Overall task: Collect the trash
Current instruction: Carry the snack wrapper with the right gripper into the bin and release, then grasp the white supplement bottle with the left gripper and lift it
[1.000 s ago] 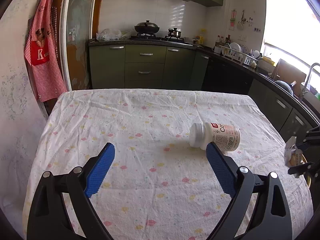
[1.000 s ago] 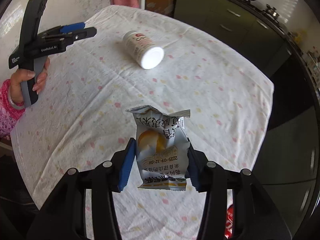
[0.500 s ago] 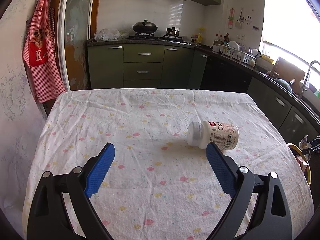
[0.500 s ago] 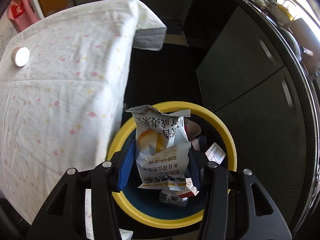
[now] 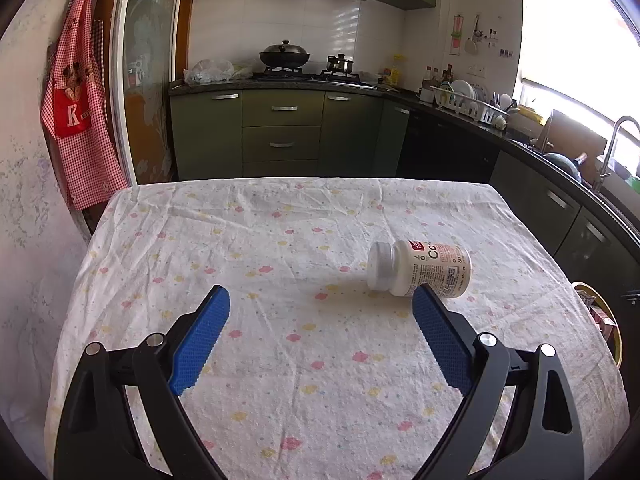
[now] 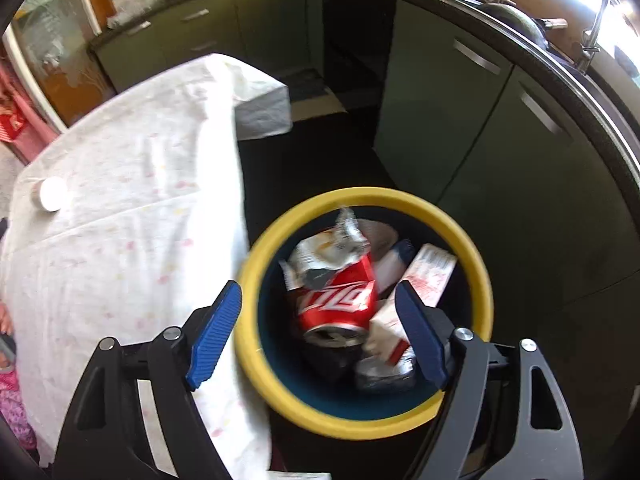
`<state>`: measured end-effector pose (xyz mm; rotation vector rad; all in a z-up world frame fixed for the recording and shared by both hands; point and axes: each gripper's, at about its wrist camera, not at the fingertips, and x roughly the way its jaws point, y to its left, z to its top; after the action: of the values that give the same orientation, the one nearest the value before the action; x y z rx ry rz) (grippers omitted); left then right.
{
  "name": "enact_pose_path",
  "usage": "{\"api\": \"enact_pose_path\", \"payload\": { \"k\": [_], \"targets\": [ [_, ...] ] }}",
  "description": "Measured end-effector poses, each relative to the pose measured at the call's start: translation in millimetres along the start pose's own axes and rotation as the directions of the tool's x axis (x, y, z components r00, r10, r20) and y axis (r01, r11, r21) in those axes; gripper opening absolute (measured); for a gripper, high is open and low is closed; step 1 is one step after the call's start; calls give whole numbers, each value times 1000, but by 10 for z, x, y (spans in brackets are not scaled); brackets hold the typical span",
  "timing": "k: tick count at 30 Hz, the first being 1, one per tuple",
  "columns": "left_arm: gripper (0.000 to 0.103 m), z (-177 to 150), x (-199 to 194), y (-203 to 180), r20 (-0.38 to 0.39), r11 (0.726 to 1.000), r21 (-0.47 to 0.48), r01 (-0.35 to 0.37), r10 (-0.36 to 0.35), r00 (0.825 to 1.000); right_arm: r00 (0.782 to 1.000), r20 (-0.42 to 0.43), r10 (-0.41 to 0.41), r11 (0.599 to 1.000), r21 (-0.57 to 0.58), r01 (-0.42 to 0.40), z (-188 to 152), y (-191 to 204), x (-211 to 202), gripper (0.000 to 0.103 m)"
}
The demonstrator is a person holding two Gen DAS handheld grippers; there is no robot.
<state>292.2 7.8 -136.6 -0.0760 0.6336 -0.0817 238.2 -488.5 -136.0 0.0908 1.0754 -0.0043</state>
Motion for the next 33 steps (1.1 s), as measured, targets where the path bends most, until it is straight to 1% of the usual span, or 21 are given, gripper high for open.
{"api": "enact_pose_path", "payload": {
  "k": [3, 7, 11, 13, 14, 15, 16, 18, 20, 24, 26, 28, 31, 33],
  "targets": [
    [91, -6, 2, -28, -5, 1000, 10, 12, -12, 1000, 994, 53, 90, 995, -55, -87, -234, 314, -169, 77],
    [91, 0, 3, -72, -23, 999, 19, 35, -35, 999, 971, 94, 221, 974, -66, -216, -424, 612, -212, 78],
    [91, 36, -26, -140, -66, 996, 14, 88, -87, 994, 958, 129, 256, 966, -81, -247, -543, 812, -158, 79],
    [91, 63, -48, -240, -93, 991, 61, 117, -111, 990, 957, 135, 257, 966, -80, -248, -586, 894, -113, 79],
    [91, 78, -63, -302, -97, 989, 94, 111, -102, 990, 957, 132, 256, 965, -83, -247, -599, 952, -107, 79],
    [92, 93, -80, -362, -90, 988, 125, 87, -76, 993, 957, 128, 261, 964, -83, -252, -600, 970, -82, 79],
    [94, 109, -82, -413, -88, 988, 140, 71, -59, 994, 955, 123, 270, 962, -83, -261, -603, 988, -62, 79],
    [98, 146, -50, -499, -102, 989, 127, 82, -70, 992, 948, 127, 291, 956, -82, -282, -626, 1026, -44, 79],
    [98, 180, 35, -639, -113, 989, 125, 84, -70, 991, 942, 132, 308, 951, -81, -300, -650, 1037, -66, 79],
    [98, 228, 281, -958, -114, 980, 194, 40, -18, 993, 930, 135, 341, 940, -73, -334, -665, 1007, -58, 79],
    [98, 241, 416, -1068, -117, 974, 226, -1, 29, 993, 926, 135, 352, 936, -70, -345, -677, 981, -58, 79],
    [98, 257, 530, -1096, -134, 975, 220, -21, 52, 990, 923, 140, 360, 933, -69, -353, -696, 954, -76, 79],
    [98, 281, 662, -1040, -161, 983, 177, -52, 82, 984, 918, 150, 368, 930, -62, -363, -705, 896, -94, 80],
    [98, 291, 742, -998, -182, 987, 147, -59, 85, 980, 914, 155, 374, 927, -55, -370, -703, 860, -97, 80]
  ]
}}
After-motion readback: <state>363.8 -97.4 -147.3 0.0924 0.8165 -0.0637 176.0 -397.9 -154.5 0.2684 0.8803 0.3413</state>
